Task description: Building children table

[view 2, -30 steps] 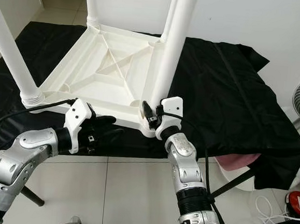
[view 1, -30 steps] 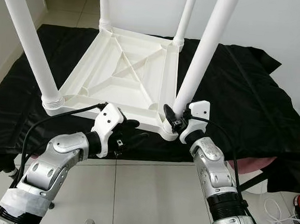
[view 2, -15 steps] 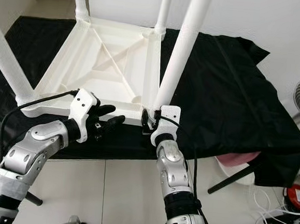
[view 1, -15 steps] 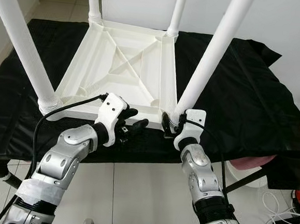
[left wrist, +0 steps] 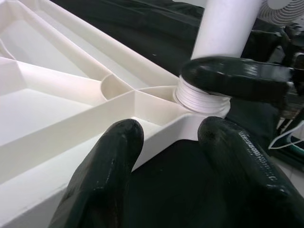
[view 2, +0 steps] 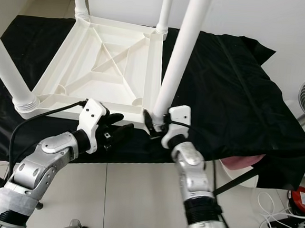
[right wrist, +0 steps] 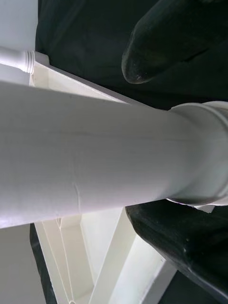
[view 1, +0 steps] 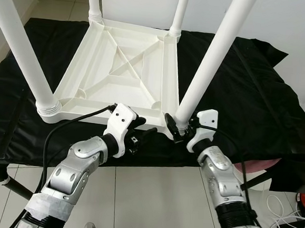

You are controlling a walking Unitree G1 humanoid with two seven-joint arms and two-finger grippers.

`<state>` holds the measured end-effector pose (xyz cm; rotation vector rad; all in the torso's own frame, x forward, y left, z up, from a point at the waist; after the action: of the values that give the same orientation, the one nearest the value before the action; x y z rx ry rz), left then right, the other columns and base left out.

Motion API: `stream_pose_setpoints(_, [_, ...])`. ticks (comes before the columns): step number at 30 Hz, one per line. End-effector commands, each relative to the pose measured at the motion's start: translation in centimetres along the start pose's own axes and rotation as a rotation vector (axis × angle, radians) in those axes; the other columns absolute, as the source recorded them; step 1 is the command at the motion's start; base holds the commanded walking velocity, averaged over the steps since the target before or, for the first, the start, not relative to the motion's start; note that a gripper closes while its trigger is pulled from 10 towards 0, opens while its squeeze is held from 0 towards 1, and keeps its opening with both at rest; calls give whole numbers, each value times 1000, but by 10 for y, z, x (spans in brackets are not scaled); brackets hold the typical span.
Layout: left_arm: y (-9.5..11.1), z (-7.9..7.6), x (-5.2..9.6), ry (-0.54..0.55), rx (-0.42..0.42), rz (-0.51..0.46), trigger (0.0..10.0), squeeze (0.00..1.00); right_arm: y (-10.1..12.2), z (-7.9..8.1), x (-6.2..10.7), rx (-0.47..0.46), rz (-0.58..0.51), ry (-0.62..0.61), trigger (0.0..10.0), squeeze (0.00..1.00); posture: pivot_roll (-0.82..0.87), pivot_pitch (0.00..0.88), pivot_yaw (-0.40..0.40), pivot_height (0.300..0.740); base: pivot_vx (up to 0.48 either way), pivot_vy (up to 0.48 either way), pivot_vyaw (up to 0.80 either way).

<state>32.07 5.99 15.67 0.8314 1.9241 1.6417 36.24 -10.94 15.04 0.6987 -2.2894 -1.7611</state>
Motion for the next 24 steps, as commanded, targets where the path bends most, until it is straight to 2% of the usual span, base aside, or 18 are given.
stream_pose_setpoints(1, [1,-3,3,-11,-19,-14,10000,0,2,-2,3,-9,-20,49,10000,0,45,39,-56,740,0,0,0])
stream_pose_setpoints(6, [2,-5,7,-38,-9,-19,10000,0,3,-9,5,17,-28,81,10000,0,44,32,-56,740,0,0,0])
stream_pose_setpoints(8, [2,-12,8,-68,-30,-23,10000,0,5,-13,3,48,-47,160,10000,0,45,13,-56,740,0,0,0])
stream_pose_setpoints(11, [0,-20,9,-97,-60,-19,10000,0,4,-12,0,78,-46,234,10000,0,51,4,-60,740,0,0,0])
stream_pose_setpoints(13, [0,-20,9,-97,-60,-19,10000,0,4,-12,0,78,-46,234,10000,0,51,4,-60,740,0,0,0])
stream_pose_setpoints(17, [-3,-28,8,-124,-42,-2,10000,0,3,-9,-10,88,-36,316,10000,0,60,1,-72,740,0,0,0])
stream_pose_setpoints(18, [-4,-29,8,-128,-37,1,10000,0,0,-8,-13,92,-20,338,8745,0,63,0,-76,740,0,0,0])
stream_pose_setpoints(20, [-4,-29,8,-128,-37,1,10000,0,0,-8,-13,92,-20,338,8745,0,63,0,-76,740,0,0,0])
stream_pose_setpoints(21, [-5,-30,7,-121,-38,3,10000,0,-6,-8,-15,83,4,365,0,0,72,0,-86,740,0,0,0])
stream_pose_setpoints(24, [-5,-28,6,-106,-38,3,10000,0,-10,-7,-15,70,19,381,0,0,73,0,-89,740,0,0,0])
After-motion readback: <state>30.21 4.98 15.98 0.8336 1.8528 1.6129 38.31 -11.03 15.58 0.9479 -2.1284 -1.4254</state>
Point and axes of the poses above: a point about 5 cm out from each wrist's last joint towards the gripper, its own x axis pointing back from the gripper into the wrist, its own y axis along the axis of the wrist's last joint, z = x × y, the point moved 5 cm from there along -x, pointing out of the wrist towards the gripper, and after that the axes turned 14 degrees about x, right-handed, at the moved point
